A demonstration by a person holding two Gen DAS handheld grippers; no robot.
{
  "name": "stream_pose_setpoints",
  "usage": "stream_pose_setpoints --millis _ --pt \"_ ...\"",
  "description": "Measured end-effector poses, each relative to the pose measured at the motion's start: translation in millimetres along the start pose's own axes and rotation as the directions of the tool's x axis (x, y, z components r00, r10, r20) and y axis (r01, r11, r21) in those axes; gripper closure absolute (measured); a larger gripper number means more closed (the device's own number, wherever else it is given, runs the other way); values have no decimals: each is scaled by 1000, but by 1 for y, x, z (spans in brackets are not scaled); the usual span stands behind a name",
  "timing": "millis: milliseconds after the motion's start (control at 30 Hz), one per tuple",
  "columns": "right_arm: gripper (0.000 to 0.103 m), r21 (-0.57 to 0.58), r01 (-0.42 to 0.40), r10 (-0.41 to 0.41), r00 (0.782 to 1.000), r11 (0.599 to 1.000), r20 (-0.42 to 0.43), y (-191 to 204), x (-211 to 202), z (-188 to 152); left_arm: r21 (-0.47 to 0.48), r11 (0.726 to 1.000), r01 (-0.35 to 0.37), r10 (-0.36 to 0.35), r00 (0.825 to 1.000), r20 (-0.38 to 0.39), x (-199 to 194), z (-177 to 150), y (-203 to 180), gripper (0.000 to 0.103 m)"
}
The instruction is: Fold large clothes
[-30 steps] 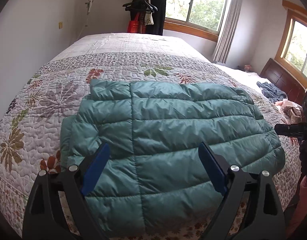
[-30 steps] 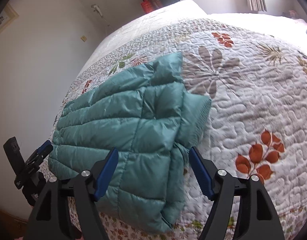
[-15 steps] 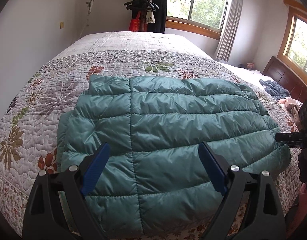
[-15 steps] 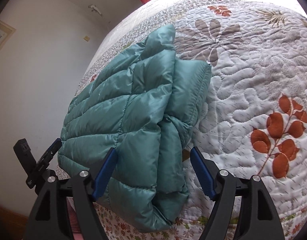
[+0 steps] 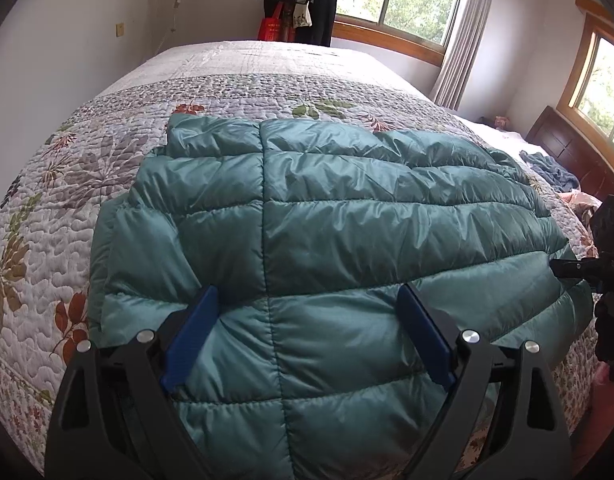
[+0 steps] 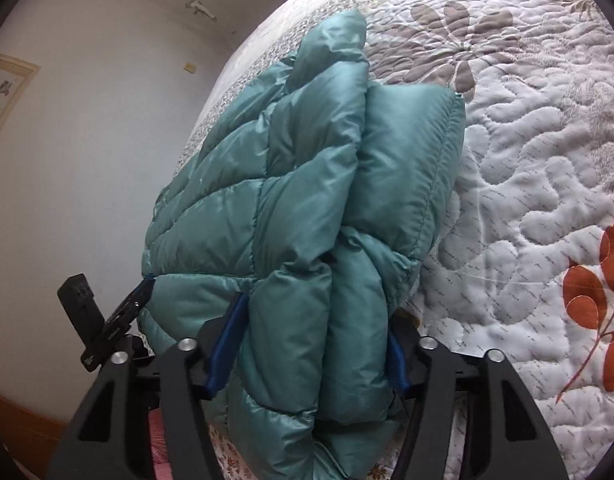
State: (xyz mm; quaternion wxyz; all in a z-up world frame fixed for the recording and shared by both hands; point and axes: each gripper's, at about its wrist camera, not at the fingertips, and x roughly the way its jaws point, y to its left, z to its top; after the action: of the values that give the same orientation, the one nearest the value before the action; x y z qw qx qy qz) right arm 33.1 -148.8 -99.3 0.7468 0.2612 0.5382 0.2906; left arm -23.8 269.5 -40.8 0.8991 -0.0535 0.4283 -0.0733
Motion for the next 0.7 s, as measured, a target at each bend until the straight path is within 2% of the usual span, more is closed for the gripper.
stream_pose_setpoints --millis 67,167,367,500,700 --pt "60 3 -32 32 999 999 8 0 -1 -1 -1 1000 8 -8 1000 -3 0 -1 1 13" --pt "68 -12 -40 40 999 999 25 5 -6 -2 0 1000 19 -19 1000 -9 0 -2 2 13" --pt "74 -66 15 -12 999 998 53 33 -18 5 -1 1000 27 -27 999 -16 3 -2 3 13" --pt "75 -171 83 -68 993 982 93 77 -33 10 2 1000 31 -31 999 -21 4 -1 5 13" --pt "75 -305 172 -146 984 937 106 144 -39 16 -1 999 44 -44 999 -21 4 0 7 13"
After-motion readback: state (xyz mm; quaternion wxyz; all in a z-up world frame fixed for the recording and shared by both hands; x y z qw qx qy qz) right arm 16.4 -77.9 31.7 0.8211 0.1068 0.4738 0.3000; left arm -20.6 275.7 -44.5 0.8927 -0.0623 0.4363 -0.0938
